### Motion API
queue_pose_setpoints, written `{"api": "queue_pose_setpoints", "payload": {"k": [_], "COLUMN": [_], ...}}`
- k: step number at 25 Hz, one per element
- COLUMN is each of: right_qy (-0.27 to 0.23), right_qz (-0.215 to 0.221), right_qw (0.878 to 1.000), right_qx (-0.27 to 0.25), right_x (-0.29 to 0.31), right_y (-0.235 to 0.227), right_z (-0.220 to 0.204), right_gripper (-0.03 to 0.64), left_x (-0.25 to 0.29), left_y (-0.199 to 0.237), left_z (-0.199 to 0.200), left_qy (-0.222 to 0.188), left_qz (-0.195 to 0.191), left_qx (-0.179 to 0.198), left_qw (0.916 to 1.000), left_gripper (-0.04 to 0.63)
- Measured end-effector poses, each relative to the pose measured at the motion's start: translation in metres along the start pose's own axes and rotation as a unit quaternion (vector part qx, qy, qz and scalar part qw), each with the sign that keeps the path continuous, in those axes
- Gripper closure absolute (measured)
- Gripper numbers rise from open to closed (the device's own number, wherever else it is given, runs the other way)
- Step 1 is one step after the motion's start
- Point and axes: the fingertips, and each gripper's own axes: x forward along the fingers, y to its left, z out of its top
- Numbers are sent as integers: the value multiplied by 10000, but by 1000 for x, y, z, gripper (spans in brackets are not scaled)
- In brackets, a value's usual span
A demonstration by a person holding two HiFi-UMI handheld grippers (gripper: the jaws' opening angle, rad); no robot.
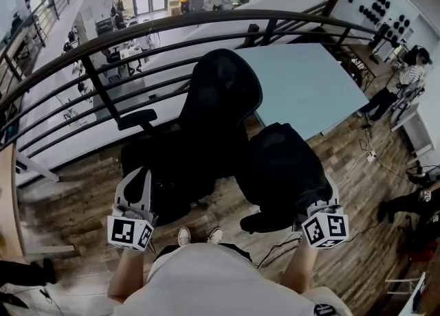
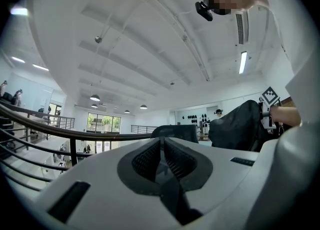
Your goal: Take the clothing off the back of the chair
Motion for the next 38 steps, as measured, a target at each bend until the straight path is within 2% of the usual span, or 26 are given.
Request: {"api": "queue_pose_setpoints", "payload": {"k": [21, 38], "right_qy": [4, -130], "right_qz": [-44, -487], "right_qw": [10000, 9987], "right_qx": [43, 9], "right_x": [7, -11], "right_y": [-5, -26], "right_z": [-1, 7], "right_gripper": [555, 555], "left_x": [22, 51], "left_y": [-2, -19], "left_z": [-1, 4], "left_qy": [-69, -116], "left_qz": [-122, -584], "left_qx": [7, 68], "left_qw": [9999, 9982], "left_gripper": [552, 552]}}
